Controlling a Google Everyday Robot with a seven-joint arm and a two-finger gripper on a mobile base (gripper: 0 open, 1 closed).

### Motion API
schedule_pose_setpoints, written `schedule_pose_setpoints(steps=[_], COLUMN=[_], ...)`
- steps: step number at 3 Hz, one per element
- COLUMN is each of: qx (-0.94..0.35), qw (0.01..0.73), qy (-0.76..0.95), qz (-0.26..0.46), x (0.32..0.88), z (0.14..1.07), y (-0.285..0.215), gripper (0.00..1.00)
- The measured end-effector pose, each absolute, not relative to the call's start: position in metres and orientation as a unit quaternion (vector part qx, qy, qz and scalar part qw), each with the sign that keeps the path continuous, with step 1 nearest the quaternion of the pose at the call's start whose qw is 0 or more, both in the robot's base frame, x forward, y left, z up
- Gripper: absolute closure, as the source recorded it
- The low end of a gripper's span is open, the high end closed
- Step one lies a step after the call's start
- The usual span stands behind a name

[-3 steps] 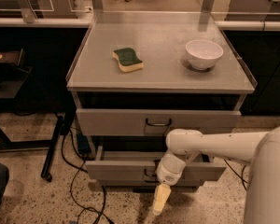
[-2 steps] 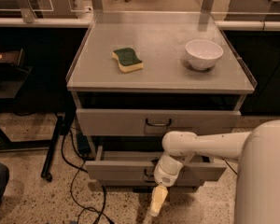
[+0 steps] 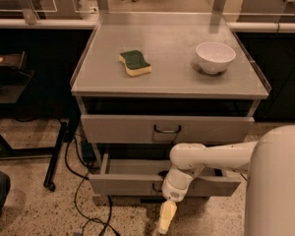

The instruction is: Open middle drawer

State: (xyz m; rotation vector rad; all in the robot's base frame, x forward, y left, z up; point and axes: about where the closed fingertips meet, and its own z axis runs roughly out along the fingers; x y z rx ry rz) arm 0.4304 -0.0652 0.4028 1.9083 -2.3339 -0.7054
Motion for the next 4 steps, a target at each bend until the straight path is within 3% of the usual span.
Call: schedule_pose_setpoints(steps=[4], qx=[0.591], qw=[0.022], qy=[-0.774], qz=[-0.224], x=[0.401], z=[0.419], y=[-0.080], gripper=[0.00])
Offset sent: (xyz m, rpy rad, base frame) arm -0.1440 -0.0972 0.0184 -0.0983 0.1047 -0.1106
